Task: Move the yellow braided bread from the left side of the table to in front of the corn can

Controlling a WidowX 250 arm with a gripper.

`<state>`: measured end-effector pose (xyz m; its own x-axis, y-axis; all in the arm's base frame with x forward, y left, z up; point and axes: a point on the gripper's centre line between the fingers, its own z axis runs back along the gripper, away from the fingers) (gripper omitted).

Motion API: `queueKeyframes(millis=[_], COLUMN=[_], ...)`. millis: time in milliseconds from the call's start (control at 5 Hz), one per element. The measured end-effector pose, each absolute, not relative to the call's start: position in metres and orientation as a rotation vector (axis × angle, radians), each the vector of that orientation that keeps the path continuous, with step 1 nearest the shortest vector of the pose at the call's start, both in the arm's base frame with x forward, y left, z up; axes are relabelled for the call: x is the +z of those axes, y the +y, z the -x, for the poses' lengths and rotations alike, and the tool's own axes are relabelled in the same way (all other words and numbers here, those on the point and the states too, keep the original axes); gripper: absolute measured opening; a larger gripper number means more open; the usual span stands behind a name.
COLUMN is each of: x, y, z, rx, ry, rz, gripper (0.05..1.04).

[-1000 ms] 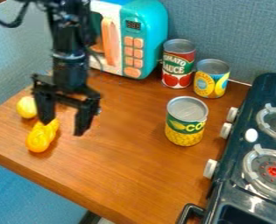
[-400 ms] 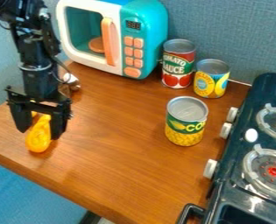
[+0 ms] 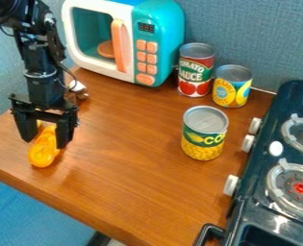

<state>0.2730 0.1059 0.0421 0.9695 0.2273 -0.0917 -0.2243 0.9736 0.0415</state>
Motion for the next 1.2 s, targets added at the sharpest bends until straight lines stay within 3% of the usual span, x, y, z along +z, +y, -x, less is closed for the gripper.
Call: queueKeyframes(millis=[600, 800, 1000, 1200], x=[0.023, 0.015, 0.015, 0.023], y=[0.107, 0.120, 0.121, 0.115], z=[-0.276, -0.266, -0.266, -0.269], rx=[0.249, 0.294, 0.310, 0.293], ry=[0.128, 0.166, 0.164, 0.152], rz=[-0.011, 0.001, -0.006, -0.019], gripper=[1.001, 0.949, 0.828, 0.828])
